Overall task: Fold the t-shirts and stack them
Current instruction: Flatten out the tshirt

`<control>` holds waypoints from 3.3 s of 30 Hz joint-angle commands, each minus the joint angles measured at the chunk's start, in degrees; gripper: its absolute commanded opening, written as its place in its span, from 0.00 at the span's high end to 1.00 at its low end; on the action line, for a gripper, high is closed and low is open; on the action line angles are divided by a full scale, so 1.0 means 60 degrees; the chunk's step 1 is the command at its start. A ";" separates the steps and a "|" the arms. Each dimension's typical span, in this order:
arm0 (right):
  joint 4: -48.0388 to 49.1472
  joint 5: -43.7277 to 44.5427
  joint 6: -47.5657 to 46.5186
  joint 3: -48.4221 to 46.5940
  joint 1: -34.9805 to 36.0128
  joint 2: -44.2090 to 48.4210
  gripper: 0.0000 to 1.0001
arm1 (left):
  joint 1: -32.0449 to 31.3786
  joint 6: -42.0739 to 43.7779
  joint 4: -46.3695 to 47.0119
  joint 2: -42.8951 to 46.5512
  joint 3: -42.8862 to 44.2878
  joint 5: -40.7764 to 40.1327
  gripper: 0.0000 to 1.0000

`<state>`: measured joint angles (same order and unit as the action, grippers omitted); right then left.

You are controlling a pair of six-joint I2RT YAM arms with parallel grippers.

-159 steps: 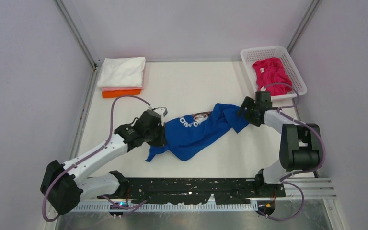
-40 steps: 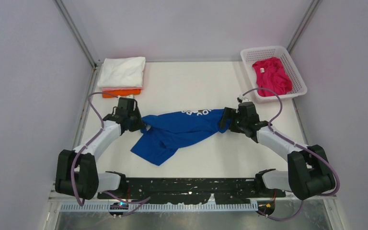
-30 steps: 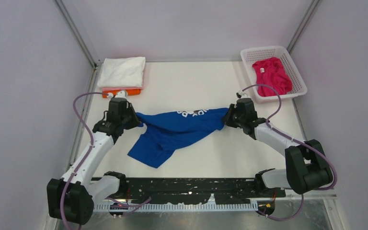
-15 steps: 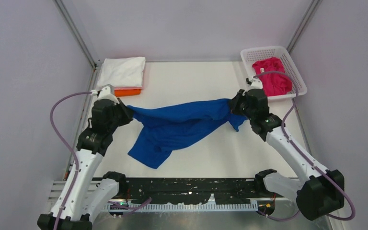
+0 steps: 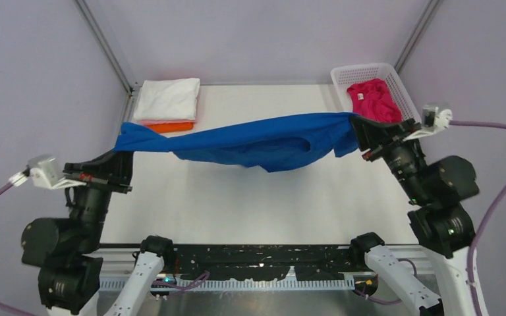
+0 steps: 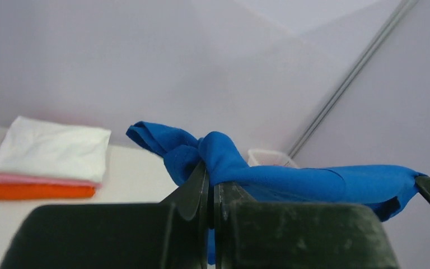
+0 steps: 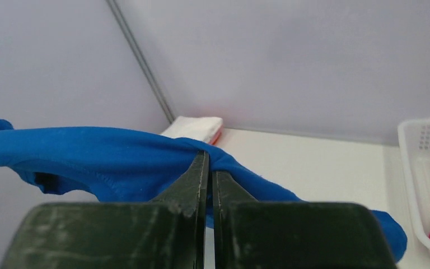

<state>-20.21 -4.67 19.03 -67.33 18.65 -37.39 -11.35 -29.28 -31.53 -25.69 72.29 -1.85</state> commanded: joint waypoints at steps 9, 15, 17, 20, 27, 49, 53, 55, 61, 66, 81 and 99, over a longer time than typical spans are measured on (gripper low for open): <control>-0.1092 -0.1584 -0.0457 -0.3551 -0.0020 0.1434 0.95 | 0.0052 0.0793 -0.0091 0.0341 0.3994 0.1621 1.00; -0.1193 -0.1107 -0.0575 -0.3736 -0.0027 0.1524 0.95 | 0.0061 0.0624 -0.0092 0.0083 0.4012 0.1692 1.00; -0.1262 -0.0714 -0.0697 -0.3691 -0.0023 0.1327 0.95 | 0.0058 0.0589 -0.0078 -0.0125 0.3764 0.1517 1.00; -0.1263 0.0172 -0.0951 -0.3482 -0.0021 0.0767 0.95 | 0.0058 0.0475 -0.0063 -0.0644 0.3260 0.1115 1.00; -0.0283 0.2512 -0.1461 -0.2240 -0.0030 -0.1472 0.95 | 0.0061 0.0392 -0.1173 -0.3127 0.1893 -0.1204 1.00; 0.0240 0.1957 -0.0589 -0.4671 -0.0619 -1.2170 0.05 | 0.1425 0.0208 -0.3795 -1.3280 0.4337 0.2222 0.00; 0.0824 0.1385 -0.0130 -0.2413 -0.0622 -1.0684 0.04 | 0.1123 0.0303 -0.2974 -1.3200 0.3957 0.2930 0.00; 0.1081 0.1062 0.0196 -0.1187 -0.0610 -0.9906 0.05 | 0.0910 0.0357 -0.2848 -1.3475 0.4070 0.3267 0.00; 0.0852 0.0336 0.1083 0.1953 -0.0368 -0.7656 0.05 | 0.0606 0.0320 -0.2675 -1.4881 0.4731 0.4028 0.00; 0.0610 0.0528 0.1628 0.3788 -0.0030 -0.6618 0.04 | 0.0596 0.0300 -0.2885 -1.5816 0.4999 0.4195 0.00; -0.0367 0.1022 0.1475 -0.0588 -0.0032 -1.1818 0.04 | -0.0020 -0.0169 -0.1445 -1.3633 -0.1036 0.3762 0.01; -0.2375 -0.1158 -0.0282 -1.1042 0.0315 -1.6460 0.05 | -0.4064 -0.0577 -0.0356 -1.1559 -0.0906 0.4843 0.00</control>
<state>-35.79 -10.94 22.11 -136.75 20.23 -147.20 -36.64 -35.48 -29.93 -99.98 62.39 34.48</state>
